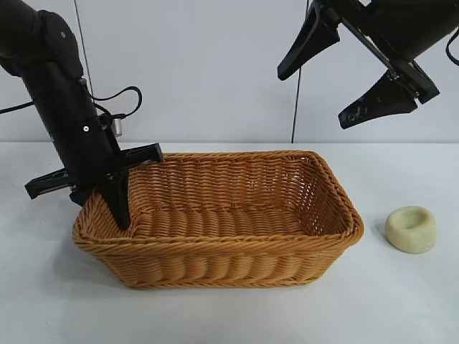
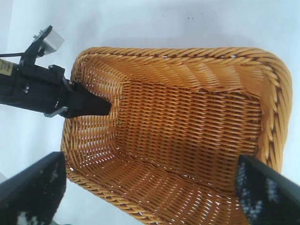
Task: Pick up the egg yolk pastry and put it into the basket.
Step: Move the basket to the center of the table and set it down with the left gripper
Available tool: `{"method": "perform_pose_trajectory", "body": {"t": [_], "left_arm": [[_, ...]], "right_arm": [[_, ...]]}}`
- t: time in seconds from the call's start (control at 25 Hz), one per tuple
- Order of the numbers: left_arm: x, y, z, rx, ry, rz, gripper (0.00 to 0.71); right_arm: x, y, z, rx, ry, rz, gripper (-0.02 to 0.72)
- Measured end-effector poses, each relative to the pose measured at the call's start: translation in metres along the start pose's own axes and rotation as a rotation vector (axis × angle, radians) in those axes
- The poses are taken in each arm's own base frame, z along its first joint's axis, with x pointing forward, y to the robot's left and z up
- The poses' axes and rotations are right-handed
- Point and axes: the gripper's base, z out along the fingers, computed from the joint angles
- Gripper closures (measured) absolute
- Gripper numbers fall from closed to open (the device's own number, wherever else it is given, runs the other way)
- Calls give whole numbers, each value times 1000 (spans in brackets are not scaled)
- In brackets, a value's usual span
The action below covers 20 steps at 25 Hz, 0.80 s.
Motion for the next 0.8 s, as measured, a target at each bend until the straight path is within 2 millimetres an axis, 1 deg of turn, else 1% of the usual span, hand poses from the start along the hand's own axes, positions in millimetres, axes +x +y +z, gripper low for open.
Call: {"method": "perform_pose_trajectory", "body": {"t": [0.12,0.16,0.2,0.28,0.36,0.4,0.48,0.52,0.64,0.72,0.8], "left_arm": [[-1,0,0,2,-7,1,613],[-1,0,0,2,-8,3,606],[-1,0,0,2,-9,3,579],[-1,-1,0,8,-11,0,459],[-1,-1,0,11,-11,-2,254],[-1,-1,0,11,-11,-3,162],[-1,-1,0,11,-9,-6,77],[-1,-1,0,10,-7,-6,53],[2,-3,-7,14,0,0,25],[5,-8,-22,25,-24,14,21],[7,-16,-43,37,-64,40,18]], "right_arm": [[0,0,0,0,0,0,7],[0,0,0,0,0,0,7],[0,0,0,0,0,0,7],[0,0,0,0,1,0,7],[0,0,0,0,1,0,7],[0,0,0,0,1,0,7],[0,0,0,0,1,0,7],[0,0,0,0,1,0,7],[0,0,0,0,1,0,7],[0,0,0,0,1,0,7],[0,0,0,0,1,0,7]]}}
